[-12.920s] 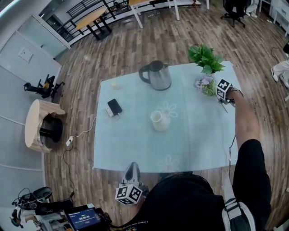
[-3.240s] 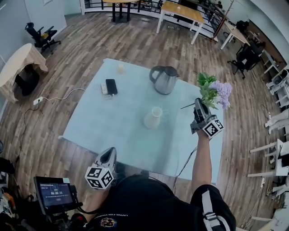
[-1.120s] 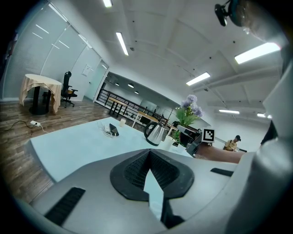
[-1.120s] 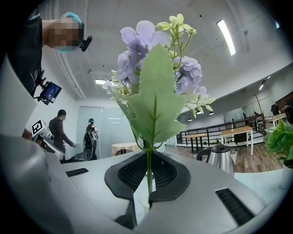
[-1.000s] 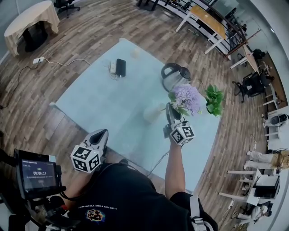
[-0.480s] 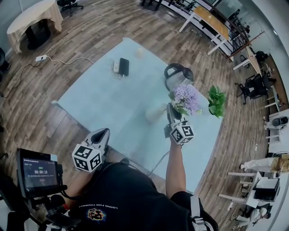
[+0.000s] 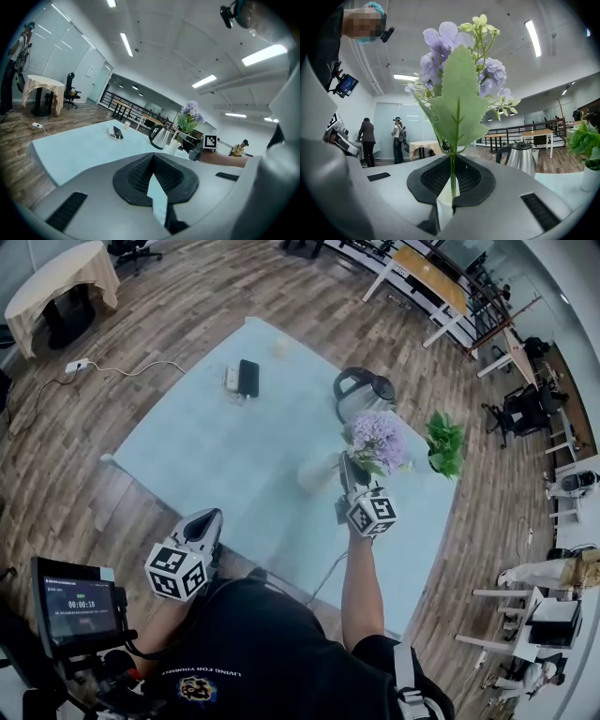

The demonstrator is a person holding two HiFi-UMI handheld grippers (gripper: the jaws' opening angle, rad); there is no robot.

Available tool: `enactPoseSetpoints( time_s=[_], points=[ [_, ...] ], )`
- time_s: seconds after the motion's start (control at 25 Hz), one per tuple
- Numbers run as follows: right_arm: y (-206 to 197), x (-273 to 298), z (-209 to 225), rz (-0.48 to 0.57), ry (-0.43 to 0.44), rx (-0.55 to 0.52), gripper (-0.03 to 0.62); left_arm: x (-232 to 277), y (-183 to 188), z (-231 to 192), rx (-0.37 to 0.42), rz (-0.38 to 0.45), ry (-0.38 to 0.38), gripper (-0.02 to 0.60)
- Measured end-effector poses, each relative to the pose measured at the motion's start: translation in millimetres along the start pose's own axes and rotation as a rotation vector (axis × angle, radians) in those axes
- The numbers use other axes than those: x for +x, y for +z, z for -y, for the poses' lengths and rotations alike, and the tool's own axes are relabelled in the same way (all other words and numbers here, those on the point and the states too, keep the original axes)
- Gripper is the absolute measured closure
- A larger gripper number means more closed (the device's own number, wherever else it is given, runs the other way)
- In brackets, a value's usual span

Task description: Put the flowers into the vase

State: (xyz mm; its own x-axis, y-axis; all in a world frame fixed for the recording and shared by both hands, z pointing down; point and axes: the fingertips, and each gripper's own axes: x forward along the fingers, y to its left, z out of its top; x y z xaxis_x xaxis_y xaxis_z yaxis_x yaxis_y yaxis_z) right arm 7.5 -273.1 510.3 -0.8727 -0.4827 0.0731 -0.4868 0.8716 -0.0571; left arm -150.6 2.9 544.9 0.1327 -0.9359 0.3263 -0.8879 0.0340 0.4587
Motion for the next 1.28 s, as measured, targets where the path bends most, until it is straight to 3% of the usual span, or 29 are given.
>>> enactPoseSetpoints(
  time_s=[1.28],
  points=[
    [-0.7,-2.1,-2.9,0.001,0.008,-0.001,0.563,-2.1,-2.9,-1.2,-0.001,-0.004,0.001,0.575]
  ],
)
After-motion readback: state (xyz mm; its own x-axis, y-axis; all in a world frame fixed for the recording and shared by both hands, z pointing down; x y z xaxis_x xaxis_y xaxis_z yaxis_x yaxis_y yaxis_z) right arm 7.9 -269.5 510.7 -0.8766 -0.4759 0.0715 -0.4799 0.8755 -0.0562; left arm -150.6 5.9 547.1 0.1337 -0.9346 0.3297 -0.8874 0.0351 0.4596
